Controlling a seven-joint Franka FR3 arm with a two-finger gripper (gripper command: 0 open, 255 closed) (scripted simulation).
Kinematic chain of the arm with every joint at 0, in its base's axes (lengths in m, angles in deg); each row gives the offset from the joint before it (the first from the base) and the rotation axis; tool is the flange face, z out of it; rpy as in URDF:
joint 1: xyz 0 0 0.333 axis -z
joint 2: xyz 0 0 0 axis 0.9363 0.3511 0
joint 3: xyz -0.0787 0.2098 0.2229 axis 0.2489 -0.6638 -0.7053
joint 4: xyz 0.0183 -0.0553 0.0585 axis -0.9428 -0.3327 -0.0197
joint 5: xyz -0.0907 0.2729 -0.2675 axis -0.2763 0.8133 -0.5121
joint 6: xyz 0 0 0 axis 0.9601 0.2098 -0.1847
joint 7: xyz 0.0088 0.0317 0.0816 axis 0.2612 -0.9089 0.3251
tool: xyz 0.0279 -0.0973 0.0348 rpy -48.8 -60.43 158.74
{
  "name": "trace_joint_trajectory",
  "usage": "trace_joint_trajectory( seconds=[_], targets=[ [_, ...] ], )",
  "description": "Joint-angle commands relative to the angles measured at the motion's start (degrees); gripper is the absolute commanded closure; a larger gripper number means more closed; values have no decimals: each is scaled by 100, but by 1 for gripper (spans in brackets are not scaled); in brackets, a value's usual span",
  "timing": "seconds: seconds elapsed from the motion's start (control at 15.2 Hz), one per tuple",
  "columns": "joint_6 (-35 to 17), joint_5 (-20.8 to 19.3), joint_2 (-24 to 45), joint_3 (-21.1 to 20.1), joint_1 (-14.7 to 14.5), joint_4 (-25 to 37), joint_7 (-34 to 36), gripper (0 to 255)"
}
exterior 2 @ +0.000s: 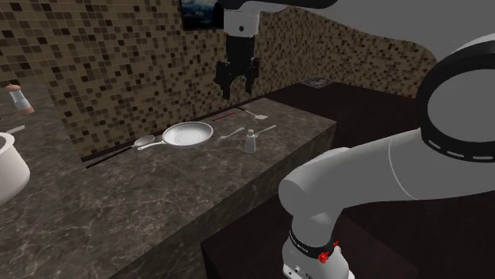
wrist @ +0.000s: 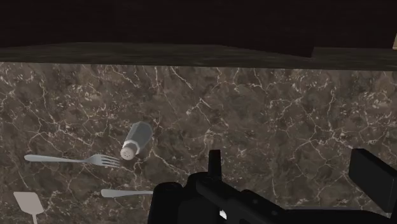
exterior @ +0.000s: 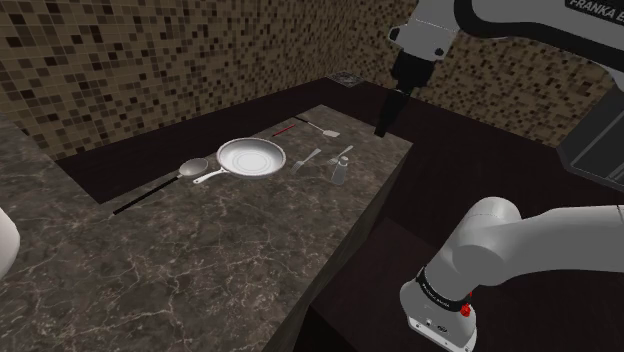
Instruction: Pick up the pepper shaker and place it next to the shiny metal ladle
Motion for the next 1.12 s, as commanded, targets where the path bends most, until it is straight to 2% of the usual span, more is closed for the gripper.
trace_joint_trajectory(
  seconds=[0.0,0.53,1.06],
  targets=[
    [0,0,0,0,0,0,0,0],
    [-1293,-477,763,299,210,-634,-530,0],
    [-2604,-918,1951,601,456,-813,-946,0]
  ],
)
